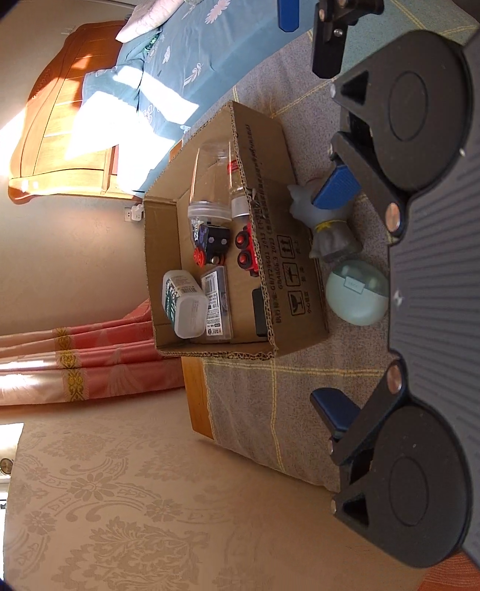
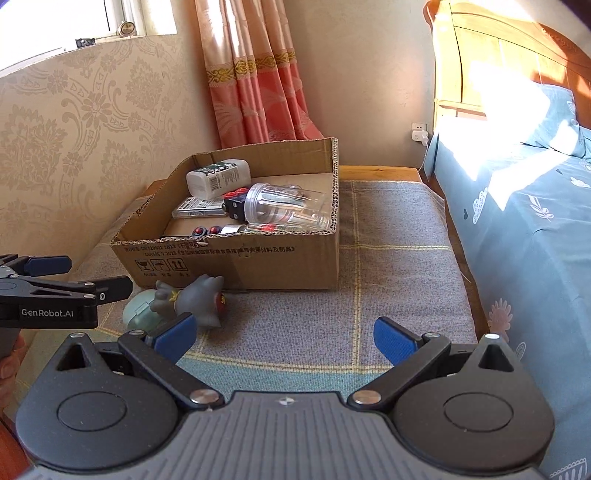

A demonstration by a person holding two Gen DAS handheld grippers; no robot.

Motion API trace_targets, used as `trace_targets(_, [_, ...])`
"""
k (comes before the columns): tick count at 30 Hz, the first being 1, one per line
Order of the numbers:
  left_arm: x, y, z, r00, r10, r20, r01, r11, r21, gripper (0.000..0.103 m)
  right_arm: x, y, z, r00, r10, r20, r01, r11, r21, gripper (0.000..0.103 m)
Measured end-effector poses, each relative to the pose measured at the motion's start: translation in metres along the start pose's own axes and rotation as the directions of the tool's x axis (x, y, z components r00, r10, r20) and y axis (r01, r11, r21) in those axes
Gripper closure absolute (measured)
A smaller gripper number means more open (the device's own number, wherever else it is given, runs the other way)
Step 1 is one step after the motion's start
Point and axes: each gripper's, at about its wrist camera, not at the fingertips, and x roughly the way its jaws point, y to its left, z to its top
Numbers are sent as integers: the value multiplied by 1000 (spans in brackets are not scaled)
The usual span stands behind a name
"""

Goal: Organize rigid objects
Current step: 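Withdraw both tools from the box toward the grey toy figure, then close the left gripper on the pale blue mint case while the right gripper grasps the grey cat figure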

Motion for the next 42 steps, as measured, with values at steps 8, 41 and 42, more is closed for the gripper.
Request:
trace_targets(8, [4,29,-21,1000,17,-24,-18,999,-43,0,33,36,-4,998,57,-39,-60,995,-85,0])
trace_targets(41, [35,47,-30,996,-24,-85,21,999,-42,1,116,65,-11,996,-53,-74,45,993,-110,0])
trace_targets(42, [38,45,-30,995,-31,-93,28,999,-34,1,116,64,-12,995,-53,-83,43,992,-116,0])
